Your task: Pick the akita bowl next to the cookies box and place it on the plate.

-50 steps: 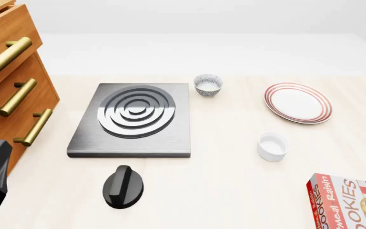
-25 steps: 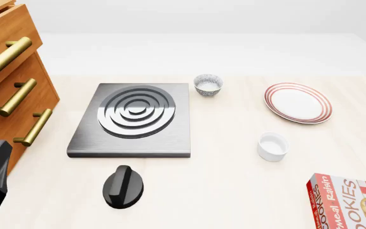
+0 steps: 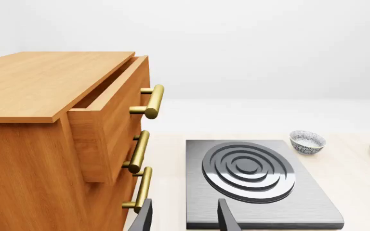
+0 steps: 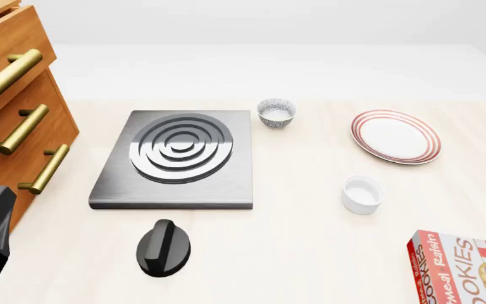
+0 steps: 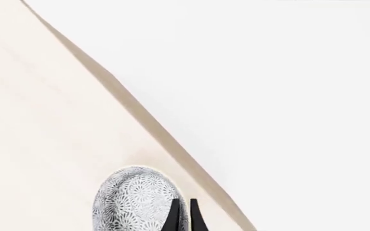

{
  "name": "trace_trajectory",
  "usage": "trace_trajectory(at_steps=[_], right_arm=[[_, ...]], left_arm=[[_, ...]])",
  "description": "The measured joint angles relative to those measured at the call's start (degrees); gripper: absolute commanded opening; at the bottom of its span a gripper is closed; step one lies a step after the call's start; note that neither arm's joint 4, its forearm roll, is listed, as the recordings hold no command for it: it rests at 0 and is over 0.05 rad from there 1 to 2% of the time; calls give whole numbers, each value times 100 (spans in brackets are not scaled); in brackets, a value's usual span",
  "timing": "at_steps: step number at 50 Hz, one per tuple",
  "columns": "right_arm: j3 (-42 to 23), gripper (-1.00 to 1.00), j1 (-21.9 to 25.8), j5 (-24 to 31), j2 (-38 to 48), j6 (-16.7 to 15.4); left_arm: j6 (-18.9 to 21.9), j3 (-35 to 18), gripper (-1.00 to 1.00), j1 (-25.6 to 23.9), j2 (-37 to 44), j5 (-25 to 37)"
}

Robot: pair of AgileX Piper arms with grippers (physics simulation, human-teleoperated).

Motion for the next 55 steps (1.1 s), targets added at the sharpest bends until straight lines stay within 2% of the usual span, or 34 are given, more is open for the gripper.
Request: trace_trajectory(at_steps=[15, 40, 55], right_arm=[[145, -100, 190, 223, -581, 198], [35, -100, 404, 883, -1541, 371], [-198, -100, 616, 1393, -1772, 771]], left_arm=[[0, 0, 100, 0, 0, 0], [0, 0, 100, 0, 0, 0], [0, 0, 100, 0, 0, 0]])
